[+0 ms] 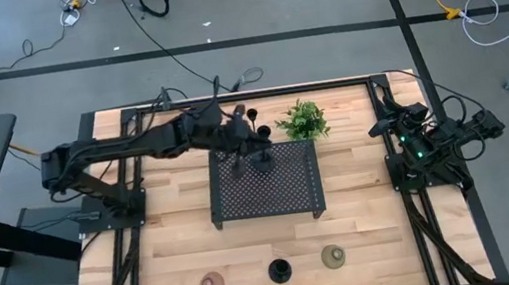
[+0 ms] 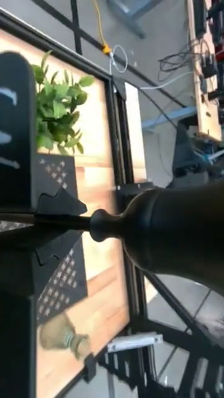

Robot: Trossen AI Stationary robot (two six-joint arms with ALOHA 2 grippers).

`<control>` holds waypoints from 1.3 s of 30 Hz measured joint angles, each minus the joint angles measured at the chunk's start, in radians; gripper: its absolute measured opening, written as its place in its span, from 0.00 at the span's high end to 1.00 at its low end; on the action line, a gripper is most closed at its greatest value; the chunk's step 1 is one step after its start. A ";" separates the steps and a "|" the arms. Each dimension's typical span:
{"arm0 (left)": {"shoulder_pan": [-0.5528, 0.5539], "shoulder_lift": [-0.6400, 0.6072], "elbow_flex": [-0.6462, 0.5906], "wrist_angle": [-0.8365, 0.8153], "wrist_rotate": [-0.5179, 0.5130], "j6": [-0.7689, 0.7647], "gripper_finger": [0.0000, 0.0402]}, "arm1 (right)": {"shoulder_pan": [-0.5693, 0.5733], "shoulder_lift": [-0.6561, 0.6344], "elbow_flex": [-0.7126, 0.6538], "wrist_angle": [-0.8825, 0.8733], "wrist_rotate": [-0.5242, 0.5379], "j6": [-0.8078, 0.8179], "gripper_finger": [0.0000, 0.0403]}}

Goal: Pick & Place candle stick holders
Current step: Put the top left black candle holder on the shelf

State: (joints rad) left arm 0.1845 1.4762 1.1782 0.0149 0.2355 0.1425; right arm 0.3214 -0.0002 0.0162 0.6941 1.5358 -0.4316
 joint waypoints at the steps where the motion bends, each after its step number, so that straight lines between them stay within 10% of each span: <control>1: 0.005 0.007 0.000 -0.004 0.002 0.000 0.97 | 0.000 0.000 0.000 0.000 0.000 0.000 0.68; 39: 0.015 0.072 0.002 -0.003 -0.011 -0.027 0.91 | 0.000 0.000 0.000 -0.002 0.000 0.000 0.68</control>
State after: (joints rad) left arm 0.1993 1.5482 1.1804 0.0121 0.2242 0.1154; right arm 0.3214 -0.0002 0.0162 0.6922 1.5357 -0.4316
